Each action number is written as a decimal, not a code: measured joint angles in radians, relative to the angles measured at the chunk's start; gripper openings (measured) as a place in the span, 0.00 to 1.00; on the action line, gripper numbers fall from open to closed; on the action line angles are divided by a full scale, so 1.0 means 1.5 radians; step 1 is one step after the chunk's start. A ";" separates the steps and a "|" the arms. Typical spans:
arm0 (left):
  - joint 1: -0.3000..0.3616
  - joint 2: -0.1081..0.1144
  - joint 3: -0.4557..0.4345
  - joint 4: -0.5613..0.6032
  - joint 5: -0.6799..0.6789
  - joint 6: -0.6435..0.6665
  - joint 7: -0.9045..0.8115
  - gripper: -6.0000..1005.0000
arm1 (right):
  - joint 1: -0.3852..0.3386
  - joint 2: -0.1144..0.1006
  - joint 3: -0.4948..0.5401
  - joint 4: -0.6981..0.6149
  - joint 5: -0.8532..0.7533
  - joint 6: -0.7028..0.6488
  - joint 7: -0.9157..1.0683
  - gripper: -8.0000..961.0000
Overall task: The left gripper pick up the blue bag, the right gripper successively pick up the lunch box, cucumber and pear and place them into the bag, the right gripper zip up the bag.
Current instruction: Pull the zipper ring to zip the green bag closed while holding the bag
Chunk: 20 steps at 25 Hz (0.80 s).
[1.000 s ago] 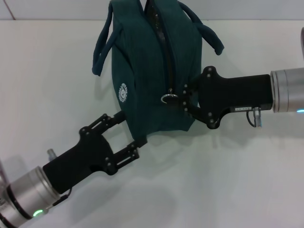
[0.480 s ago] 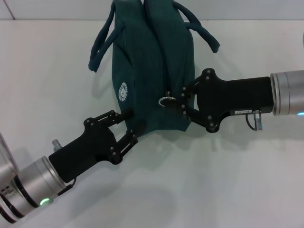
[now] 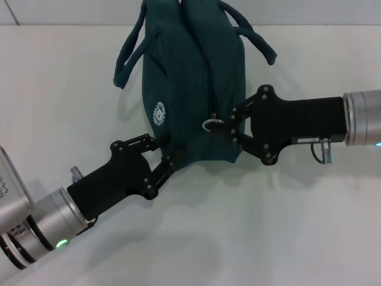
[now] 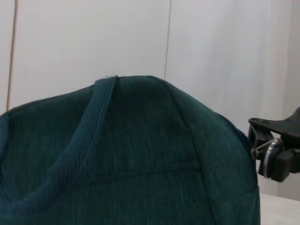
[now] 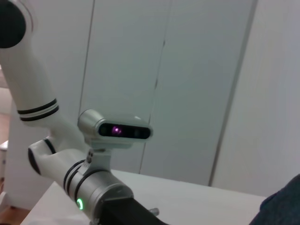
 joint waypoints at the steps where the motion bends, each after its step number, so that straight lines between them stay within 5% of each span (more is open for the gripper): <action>1: 0.000 0.000 0.000 0.001 0.000 0.000 0.004 0.36 | -0.002 0.000 0.000 0.000 0.005 0.000 -0.002 0.03; 7: -0.003 0.001 0.002 0.006 0.000 0.007 0.046 0.18 | -0.019 0.000 0.000 0.005 0.045 0.001 -0.042 0.03; 20: -0.018 0.000 0.003 0.000 0.000 0.006 0.077 0.09 | -0.020 -0.001 0.000 0.035 0.100 0.012 -0.092 0.03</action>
